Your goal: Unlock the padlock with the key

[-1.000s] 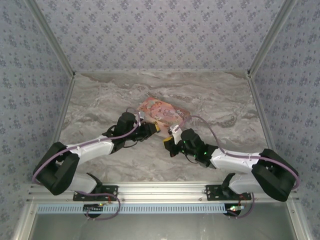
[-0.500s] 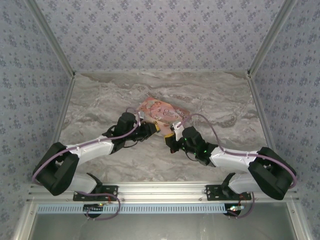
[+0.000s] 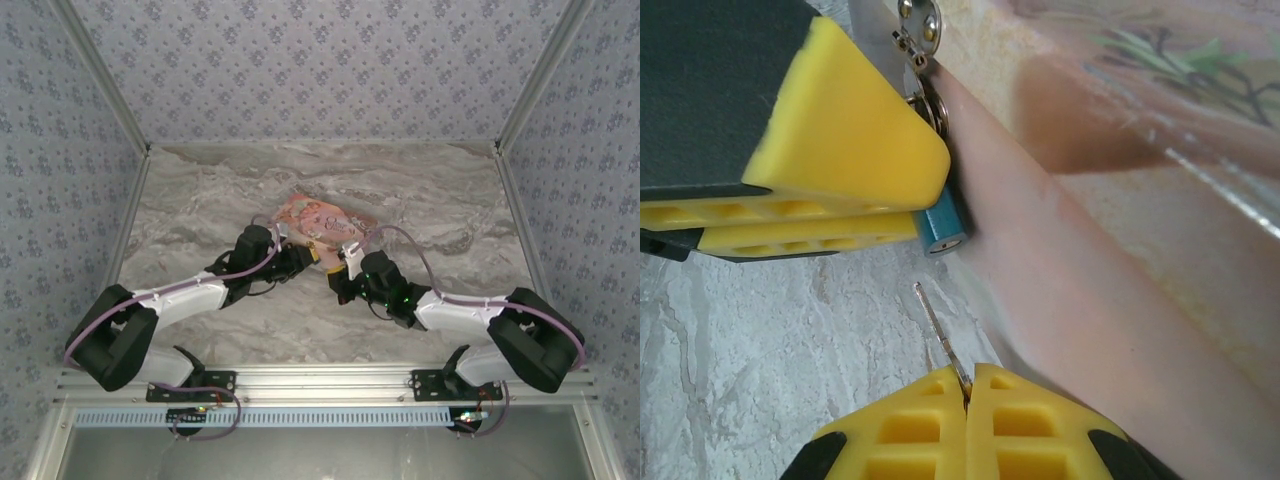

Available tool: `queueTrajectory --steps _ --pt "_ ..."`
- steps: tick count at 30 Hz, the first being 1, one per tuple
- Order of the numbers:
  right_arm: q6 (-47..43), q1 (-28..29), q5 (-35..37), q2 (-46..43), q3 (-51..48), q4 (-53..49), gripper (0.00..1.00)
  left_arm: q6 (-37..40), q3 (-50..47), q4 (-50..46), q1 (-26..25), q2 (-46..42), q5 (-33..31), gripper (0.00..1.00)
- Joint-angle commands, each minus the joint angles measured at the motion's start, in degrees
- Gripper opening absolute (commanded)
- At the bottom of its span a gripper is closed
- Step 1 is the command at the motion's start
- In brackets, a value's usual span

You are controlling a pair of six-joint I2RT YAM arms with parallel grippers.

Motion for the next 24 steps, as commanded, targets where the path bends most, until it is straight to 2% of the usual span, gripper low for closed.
queueTrajectory --steps 1,24 --pt "0.3 -0.8 2.2 0.7 1.6 0.7 0.05 0.1 2.0 3.5 -0.9 -2.5 1.7 0.20" --pt "2.3 -1.0 5.2 1.0 2.5 -3.7 0.04 -0.4 1.5 4.4 -1.4 -2.2 0.4 0.19"
